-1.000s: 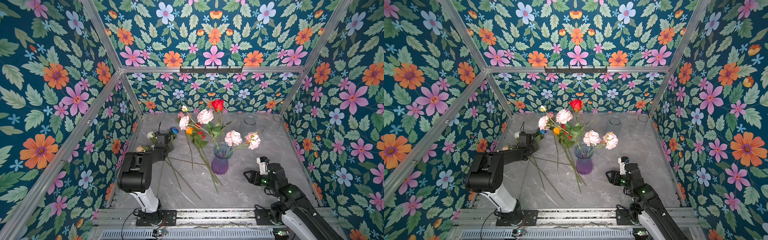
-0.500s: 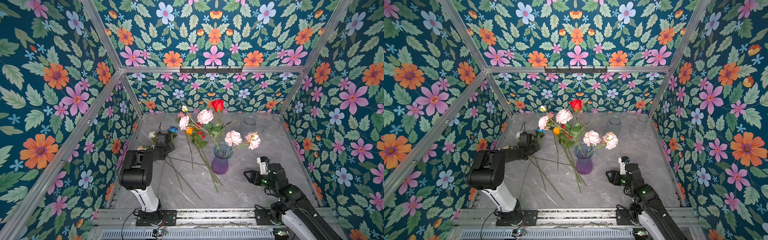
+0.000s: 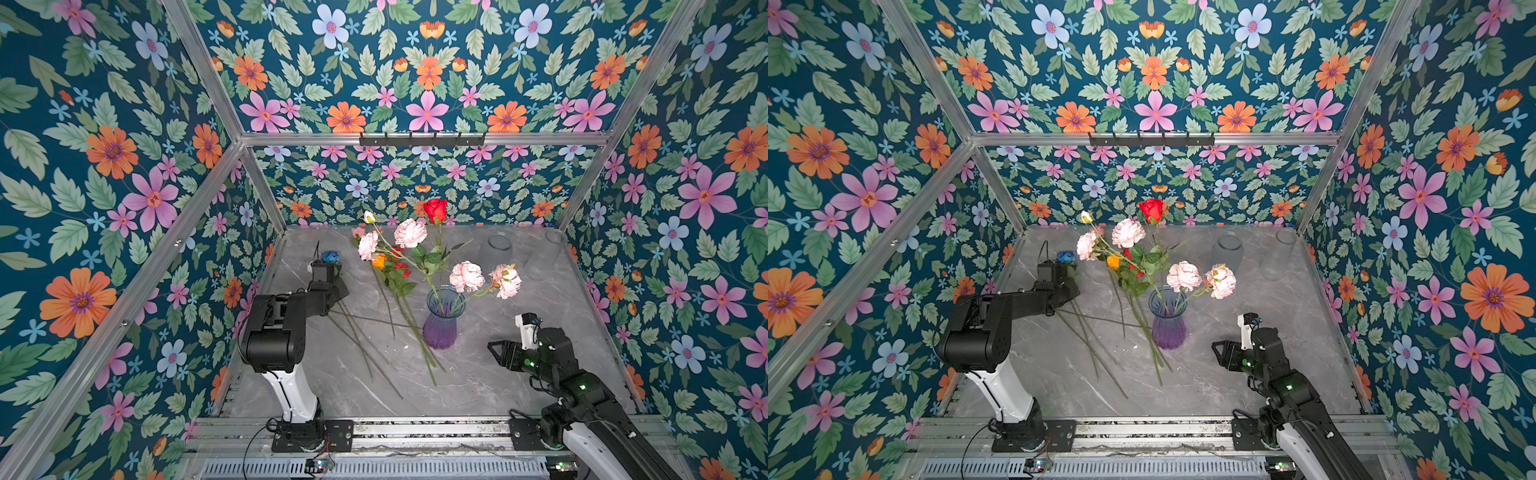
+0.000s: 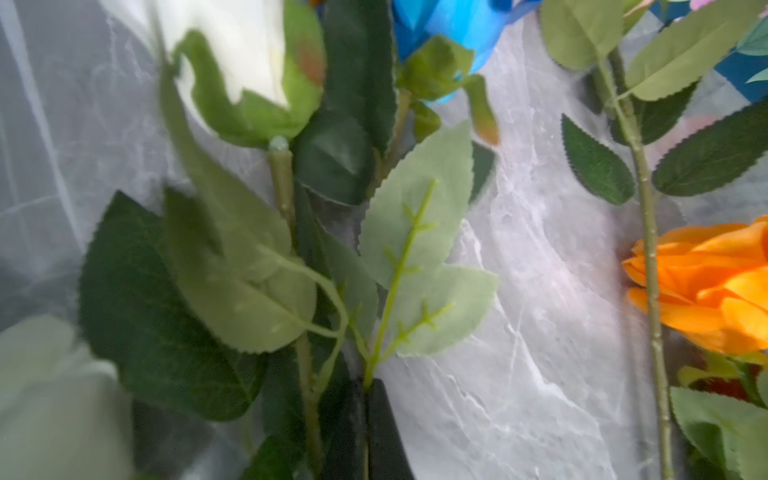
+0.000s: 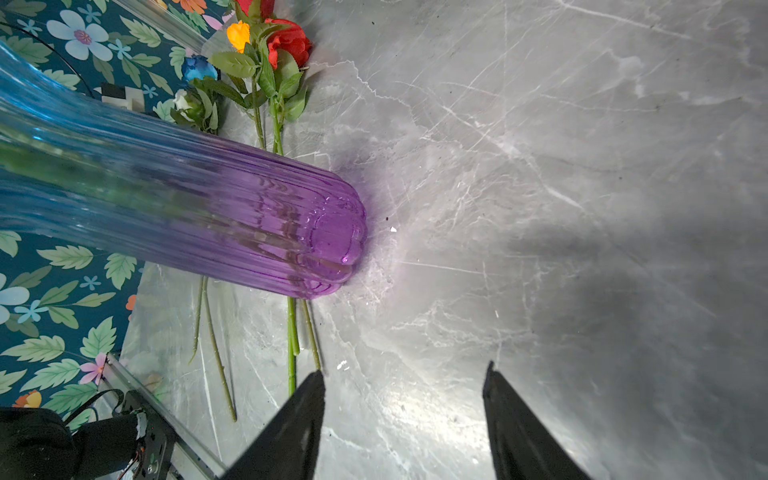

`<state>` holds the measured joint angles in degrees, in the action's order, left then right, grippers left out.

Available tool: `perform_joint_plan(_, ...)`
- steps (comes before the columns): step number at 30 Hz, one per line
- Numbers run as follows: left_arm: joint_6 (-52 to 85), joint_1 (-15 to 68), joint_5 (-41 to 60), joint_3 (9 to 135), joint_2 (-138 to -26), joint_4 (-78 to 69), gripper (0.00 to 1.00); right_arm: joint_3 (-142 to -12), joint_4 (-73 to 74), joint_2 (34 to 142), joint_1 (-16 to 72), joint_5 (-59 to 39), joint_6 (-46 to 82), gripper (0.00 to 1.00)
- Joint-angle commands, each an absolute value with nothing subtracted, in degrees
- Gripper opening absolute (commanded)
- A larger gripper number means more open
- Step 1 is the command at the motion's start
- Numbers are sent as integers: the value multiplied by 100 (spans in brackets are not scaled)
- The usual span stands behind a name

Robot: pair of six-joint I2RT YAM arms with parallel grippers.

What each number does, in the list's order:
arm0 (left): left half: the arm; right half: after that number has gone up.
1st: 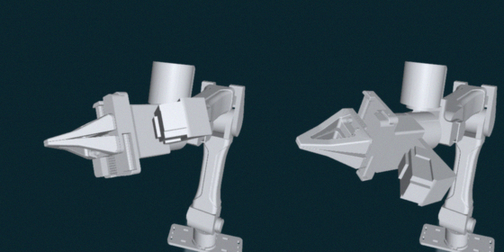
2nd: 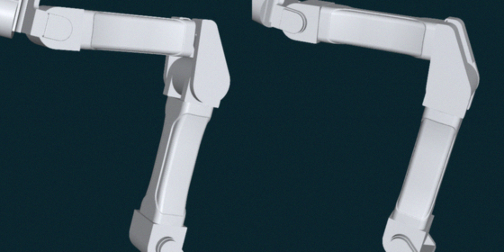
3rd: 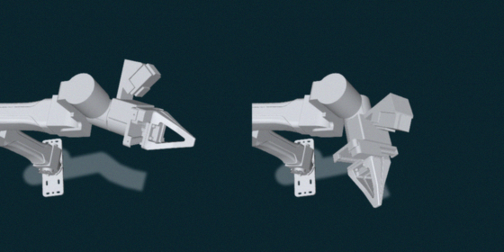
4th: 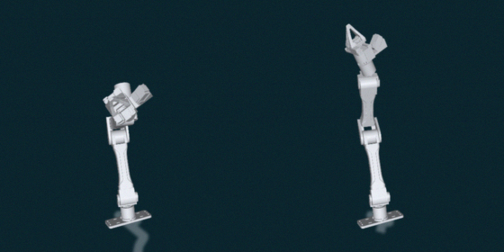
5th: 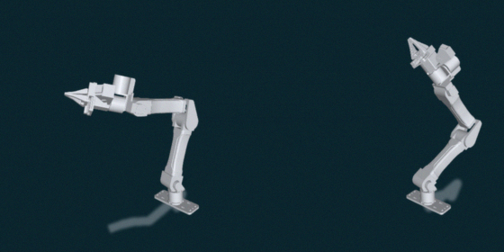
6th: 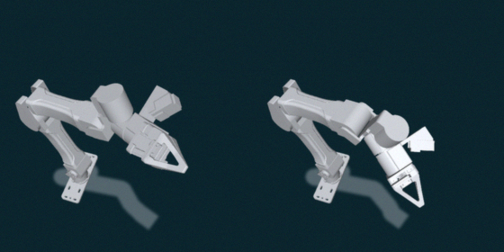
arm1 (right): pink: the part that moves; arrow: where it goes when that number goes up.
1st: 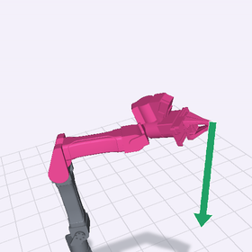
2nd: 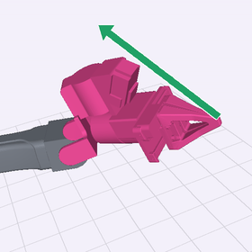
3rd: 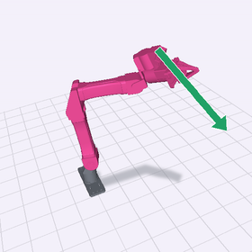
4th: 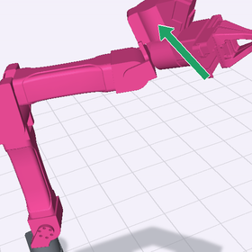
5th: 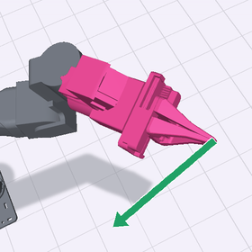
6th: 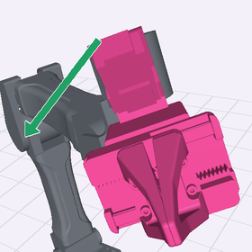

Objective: Arrange the flowers into the vase
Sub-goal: 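Lower the left gripper onto the blue rose stem and close it, then lift the blue rose with the left gripper and carry it over the vase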

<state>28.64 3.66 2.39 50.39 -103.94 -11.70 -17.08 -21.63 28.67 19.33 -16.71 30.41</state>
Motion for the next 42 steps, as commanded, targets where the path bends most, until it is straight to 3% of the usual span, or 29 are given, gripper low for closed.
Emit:
perform_joint_plan(1,2958,339,362,4819,-10238,-1167,0,-1713,-2136,2869,1940,-1630,3076,62)
perform_joint_plan(8,3397,334,744,4008,-8969,-1982,0,-1721,-2118,2909,1934,-1610,3076,62)
perform_joint_plan(17,4184,365,1067,3439,-6397,-2555,0,-1711,-2122,2878,1938,-1607,3075,62)
perform_joint_plan(24,4586,1170,1202,3309,-4870,-4726,0,-1713,-2125,2872,1936,-1610,3076,62)
perform_joint_plan(28,3492,2656,1218,3763,-4838,-5937,0,-1708,-2122,2870,1934,-1622,3076,62)
perform_joint_plan(33,2718,3901,1751,4410,-5469,-7050,0,-1712,-2117,2871,1936,-1625,3074,62)
perform_joint_plan(42,1699,4742,2601,6056,-6970,-7024,0,-1698,-2114,2847,1935,-1642,3076,62)
